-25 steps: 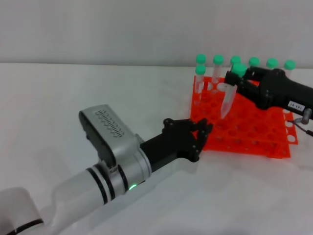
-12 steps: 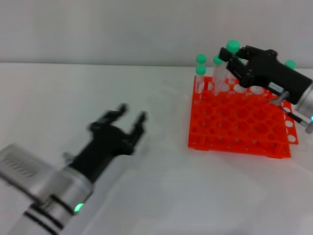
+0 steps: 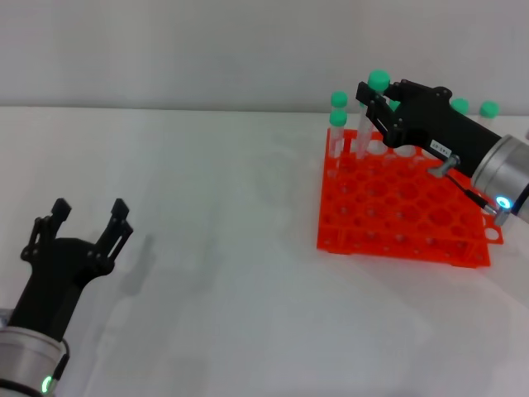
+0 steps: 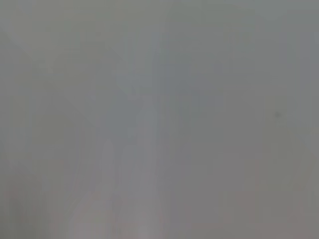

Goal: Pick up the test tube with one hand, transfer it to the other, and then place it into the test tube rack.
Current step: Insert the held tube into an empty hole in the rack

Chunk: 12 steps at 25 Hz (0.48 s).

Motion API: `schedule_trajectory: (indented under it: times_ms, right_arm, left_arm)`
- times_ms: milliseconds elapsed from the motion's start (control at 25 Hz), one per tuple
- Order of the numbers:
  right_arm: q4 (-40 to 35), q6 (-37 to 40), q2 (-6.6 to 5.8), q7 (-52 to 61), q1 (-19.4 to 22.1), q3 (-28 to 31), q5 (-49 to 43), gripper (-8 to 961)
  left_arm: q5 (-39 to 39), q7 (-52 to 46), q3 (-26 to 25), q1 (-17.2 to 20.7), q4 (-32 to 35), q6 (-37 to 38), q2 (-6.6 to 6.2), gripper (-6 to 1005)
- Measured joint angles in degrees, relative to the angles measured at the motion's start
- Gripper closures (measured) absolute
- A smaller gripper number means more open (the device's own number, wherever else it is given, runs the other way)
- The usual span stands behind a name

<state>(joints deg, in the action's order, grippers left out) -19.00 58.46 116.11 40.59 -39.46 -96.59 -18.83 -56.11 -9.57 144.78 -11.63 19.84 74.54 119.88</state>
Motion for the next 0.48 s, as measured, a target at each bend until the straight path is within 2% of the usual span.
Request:
schedule_trajectory:
  times_ms: [120,240,480]
  right_arm:
    - [-0.32,-1.65,0.02,-0.11,-0.37,-0.10,0.13,747]
    - [-0.33,-3.06,0.04,-0.29,-1.13,-0.80,1.33,745]
    - [0.06,-6.06,0.07,-2.96,-3.32,-7.39,9.33,742]
  left_arm:
    - [-0.37,-0.08,0.02,0.13,-1.31,0.01,-0.02,118]
    - [-0.63,-0.18,0.21,0.13,-1.47,-0.01,0.00,118]
    - [-0.64,-0.23,0.34,-0.10,-1.37,-0.01,0.00,118]
